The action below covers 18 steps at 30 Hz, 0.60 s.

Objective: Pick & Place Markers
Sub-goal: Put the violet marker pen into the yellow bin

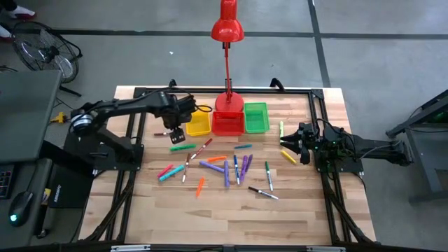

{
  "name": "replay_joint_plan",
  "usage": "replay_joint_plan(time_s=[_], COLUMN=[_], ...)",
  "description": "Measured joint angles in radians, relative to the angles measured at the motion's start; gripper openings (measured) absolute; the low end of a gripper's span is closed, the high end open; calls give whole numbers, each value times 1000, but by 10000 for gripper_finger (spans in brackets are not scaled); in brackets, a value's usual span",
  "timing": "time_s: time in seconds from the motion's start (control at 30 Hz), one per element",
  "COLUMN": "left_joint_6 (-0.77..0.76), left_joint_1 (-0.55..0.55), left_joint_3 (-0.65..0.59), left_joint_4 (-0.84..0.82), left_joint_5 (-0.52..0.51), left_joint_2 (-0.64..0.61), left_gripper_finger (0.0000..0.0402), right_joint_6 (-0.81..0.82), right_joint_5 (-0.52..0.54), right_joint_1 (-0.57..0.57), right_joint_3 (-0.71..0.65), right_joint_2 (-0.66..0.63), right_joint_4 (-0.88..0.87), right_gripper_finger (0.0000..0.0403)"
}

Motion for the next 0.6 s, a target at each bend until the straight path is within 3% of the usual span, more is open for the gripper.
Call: replay_joint_plan(time_s=[0.2, 0.33, 0.6], left_joint_6=[15, 104, 167], left_joint_1=[55, 63, 54], left_joint_3=[0, 0, -1], left_joint_4=[-6, -5, 19], left_joint_5=[23, 16, -58], left_joint_2=[108, 163, 247], left_gripper_finger=[238, 238, 238], right_joint_6=[0, 0, 0], right_joint_5=[0, 0, 0], right_joint_1=[0, 0, 0], right_joint_3=[0, 0, 0], right_joint_2=[0, 0, 0], right_joint_4=[0, 0, 0], right_gripper_finger=[124, 124, 124])
